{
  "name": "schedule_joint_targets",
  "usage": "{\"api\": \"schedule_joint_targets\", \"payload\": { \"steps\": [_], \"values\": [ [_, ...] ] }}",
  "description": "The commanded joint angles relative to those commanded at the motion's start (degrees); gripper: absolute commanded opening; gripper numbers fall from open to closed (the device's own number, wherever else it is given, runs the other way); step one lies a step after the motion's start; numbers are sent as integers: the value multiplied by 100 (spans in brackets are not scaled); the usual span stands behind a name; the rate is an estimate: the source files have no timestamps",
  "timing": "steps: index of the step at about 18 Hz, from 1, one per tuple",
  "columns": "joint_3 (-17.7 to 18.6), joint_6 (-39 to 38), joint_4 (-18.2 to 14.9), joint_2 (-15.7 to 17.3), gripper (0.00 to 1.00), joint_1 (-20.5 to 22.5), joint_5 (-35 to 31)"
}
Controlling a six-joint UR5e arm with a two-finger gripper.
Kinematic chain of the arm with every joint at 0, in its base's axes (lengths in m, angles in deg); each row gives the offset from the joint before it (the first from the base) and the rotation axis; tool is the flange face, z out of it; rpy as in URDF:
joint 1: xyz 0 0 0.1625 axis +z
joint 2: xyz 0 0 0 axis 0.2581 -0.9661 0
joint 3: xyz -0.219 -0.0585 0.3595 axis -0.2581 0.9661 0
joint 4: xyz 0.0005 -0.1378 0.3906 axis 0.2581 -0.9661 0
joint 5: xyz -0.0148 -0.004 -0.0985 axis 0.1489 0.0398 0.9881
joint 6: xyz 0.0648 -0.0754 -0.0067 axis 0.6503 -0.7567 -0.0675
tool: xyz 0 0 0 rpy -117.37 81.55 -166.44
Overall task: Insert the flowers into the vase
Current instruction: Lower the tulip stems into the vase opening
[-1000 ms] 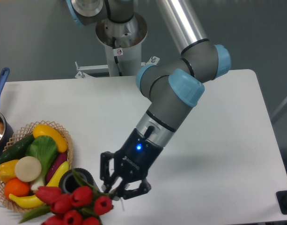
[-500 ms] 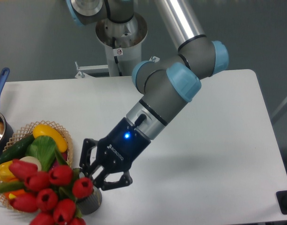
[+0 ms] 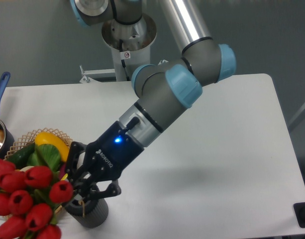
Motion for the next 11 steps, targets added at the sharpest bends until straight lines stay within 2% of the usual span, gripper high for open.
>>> {"api": "schedule_joint_targets", "payload": {
  "steps": [11],
  "values": [
    [105, 0, 0, -141, 16, -141, 0]
  ]
}}
